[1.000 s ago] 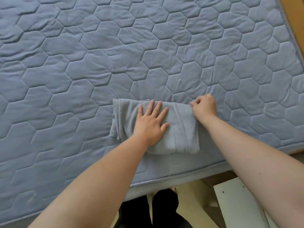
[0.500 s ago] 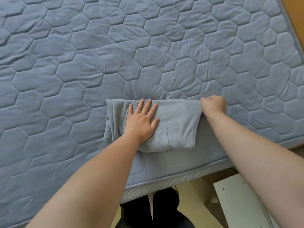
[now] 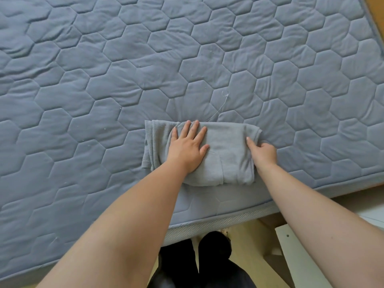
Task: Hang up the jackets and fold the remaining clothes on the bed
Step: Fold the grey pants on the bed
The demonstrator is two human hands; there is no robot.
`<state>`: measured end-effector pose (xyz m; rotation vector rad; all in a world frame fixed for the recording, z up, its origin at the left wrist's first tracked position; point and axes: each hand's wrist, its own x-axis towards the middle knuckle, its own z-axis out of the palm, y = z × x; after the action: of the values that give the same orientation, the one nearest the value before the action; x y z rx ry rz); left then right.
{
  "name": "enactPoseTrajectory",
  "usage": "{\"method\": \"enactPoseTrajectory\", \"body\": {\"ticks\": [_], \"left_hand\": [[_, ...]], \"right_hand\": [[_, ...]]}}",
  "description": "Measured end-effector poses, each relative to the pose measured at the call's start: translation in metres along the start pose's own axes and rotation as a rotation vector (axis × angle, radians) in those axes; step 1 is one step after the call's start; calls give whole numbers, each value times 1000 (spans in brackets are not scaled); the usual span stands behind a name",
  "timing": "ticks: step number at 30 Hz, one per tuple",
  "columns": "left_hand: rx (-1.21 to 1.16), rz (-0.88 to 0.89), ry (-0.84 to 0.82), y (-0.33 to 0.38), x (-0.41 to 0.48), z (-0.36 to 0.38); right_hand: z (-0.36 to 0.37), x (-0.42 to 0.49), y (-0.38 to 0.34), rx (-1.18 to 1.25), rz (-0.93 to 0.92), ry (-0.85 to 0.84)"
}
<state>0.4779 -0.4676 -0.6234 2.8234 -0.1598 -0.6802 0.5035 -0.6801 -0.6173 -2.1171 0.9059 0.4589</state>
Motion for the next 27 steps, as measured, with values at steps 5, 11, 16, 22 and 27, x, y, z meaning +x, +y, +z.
{"method": "enactPoseTrajectory", "body": {"ticks": [5, 11, 16, 22, 27], "left_hand": [[-303, -124, 474, -20, -40, -7], [-685, -687, 352, -64, -73, -11], [-955, -701, 163, -77, -55, -11], [-1214, -643, 218, -107, -49, -24], [-939, -769, 341, -103, -52, -15]], "right_hand": [[18, -29, -13, 58, -11, 181], [47, -71, -29, -459, -771, 77], [83, -95, -41, -659, -806, -216], [84, -91, -33, -783, -708, -221], [82, -82, -28, -939, -708, -273]]}}
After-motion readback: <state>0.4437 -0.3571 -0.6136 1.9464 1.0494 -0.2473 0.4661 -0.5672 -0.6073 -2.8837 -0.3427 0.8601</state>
